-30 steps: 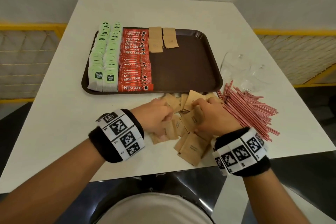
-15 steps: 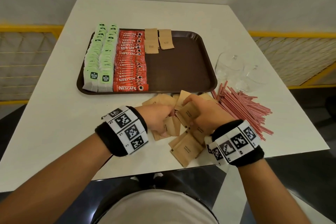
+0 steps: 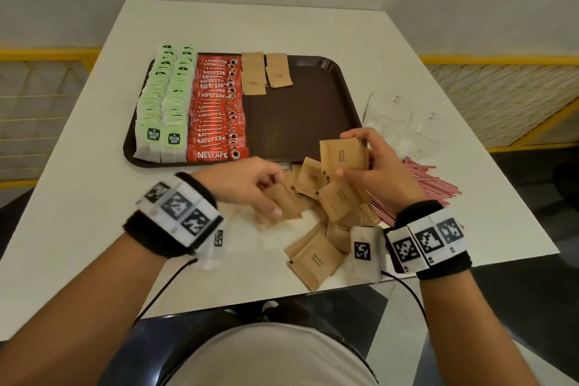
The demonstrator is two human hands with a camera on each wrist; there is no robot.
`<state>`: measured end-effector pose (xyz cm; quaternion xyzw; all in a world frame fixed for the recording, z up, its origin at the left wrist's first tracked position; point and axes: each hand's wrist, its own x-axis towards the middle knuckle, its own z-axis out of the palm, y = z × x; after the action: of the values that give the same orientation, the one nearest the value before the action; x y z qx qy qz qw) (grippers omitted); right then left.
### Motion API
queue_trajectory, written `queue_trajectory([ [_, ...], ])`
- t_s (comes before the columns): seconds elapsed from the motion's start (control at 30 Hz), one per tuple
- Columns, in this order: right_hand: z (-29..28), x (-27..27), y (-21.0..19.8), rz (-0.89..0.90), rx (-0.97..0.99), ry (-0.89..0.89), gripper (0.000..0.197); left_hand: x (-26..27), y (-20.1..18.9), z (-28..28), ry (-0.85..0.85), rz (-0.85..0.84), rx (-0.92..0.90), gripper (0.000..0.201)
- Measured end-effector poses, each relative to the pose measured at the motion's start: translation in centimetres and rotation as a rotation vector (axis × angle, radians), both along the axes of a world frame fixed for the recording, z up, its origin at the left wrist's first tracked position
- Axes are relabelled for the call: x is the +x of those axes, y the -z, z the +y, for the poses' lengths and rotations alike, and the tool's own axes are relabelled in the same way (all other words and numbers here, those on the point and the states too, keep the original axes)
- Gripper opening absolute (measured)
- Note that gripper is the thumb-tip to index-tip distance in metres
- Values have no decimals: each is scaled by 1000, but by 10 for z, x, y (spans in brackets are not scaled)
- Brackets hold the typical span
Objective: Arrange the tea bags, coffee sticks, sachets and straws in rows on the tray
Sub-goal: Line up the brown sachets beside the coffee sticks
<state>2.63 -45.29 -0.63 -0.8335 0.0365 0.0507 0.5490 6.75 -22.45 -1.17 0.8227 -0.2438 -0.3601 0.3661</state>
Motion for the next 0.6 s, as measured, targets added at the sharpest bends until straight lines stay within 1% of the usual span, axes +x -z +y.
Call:
queue_trajectory([
  [0.1,5,1,-3,-67,105,87,46,-1,-9,8,-234,196,-348,35],
  [0.17,15,3,-5,-80,232,105,46,-6,-10,-1,-336,291,-505,30],
  [0.23,27,7,-6,-78,339,97,45,-11,-9,-17,-429,380,-614,28],
  [0.3,38,9,-7,-88,378,83,45,-14,-9,-29,-504,450,-706,31],
  [0.33,41,11,-6,-89,390,78,44,-14,-9,-32,-533,482,-755,29],
  [0.4,44,11,-4,-54,420,74,37,-15,-8,-34,-585,529,-832,25],
  [0.43,45,11,-3,-24,445,67,32,-15,-8,-35,-615,534,-858,26],
  [0.5,49,8,-1,10,477,55,21,-14,-6,-35,-711,533,-895,37],
  [0.53,51,7,0,1,449,53,18,-13,-5,-35,-760,536,-896,45],
  [0.6,55,6,0,-33,310,47,21,-11,-1,-35,-820,556,-883,59],
])
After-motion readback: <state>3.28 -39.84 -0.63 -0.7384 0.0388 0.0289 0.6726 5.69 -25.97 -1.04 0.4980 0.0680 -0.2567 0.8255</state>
